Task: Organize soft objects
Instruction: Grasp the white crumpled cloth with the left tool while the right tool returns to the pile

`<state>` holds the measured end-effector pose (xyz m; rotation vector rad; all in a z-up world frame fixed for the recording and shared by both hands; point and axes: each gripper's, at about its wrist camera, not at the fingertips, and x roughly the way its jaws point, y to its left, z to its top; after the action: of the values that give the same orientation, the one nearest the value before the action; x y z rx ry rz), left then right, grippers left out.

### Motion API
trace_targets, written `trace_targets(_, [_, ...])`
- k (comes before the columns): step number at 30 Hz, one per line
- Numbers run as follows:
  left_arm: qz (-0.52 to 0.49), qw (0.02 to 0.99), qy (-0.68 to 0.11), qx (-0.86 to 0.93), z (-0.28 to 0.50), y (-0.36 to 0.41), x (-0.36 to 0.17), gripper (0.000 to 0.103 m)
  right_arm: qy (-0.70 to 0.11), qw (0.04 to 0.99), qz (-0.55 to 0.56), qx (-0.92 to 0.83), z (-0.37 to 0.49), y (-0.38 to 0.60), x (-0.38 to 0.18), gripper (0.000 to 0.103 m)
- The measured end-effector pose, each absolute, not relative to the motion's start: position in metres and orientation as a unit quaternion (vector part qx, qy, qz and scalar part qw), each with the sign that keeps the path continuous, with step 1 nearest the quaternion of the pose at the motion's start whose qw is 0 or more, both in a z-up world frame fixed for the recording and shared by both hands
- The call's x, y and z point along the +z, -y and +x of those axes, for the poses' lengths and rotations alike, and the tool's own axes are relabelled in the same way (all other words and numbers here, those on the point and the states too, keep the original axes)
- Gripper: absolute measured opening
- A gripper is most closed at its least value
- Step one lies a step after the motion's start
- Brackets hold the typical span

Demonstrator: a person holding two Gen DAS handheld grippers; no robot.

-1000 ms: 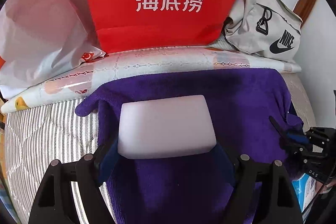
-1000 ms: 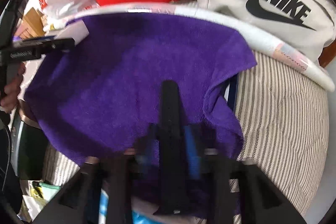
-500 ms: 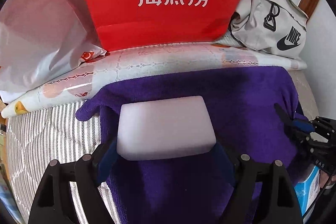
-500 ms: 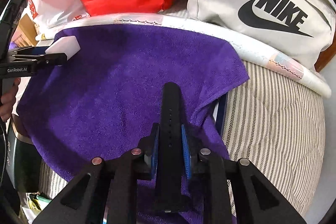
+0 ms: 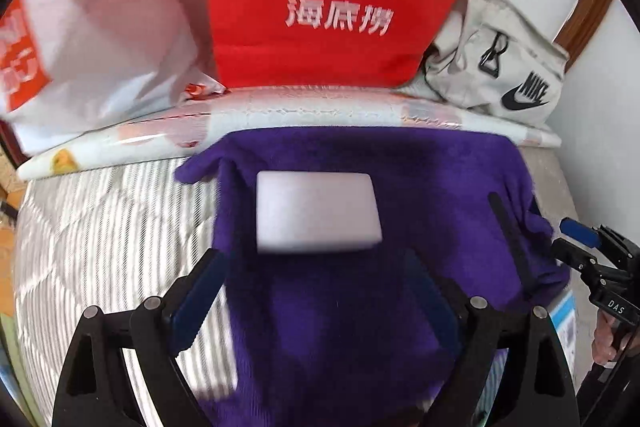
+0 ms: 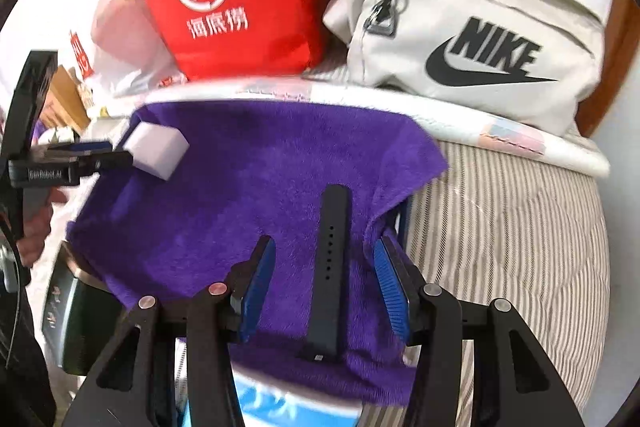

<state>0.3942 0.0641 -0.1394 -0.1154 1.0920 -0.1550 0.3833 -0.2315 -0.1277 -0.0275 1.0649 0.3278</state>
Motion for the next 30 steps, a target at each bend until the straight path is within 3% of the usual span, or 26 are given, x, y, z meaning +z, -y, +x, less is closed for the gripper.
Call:
trace_targets(14, [-0.04,0.887,-0.451,-0.088,0.239,-0.063,-0.071,0.085,-0.465,0.866,0.012,0.184,0.257,0.225,-0.065,0.051])
trace_targets(30, [-0.048,0.861,-0.492,-0.117,0.098,-0.053,-0.144,0.085,-0.459,0.864,0.022,0.208,0.14,0.215,-0.076,0.051])
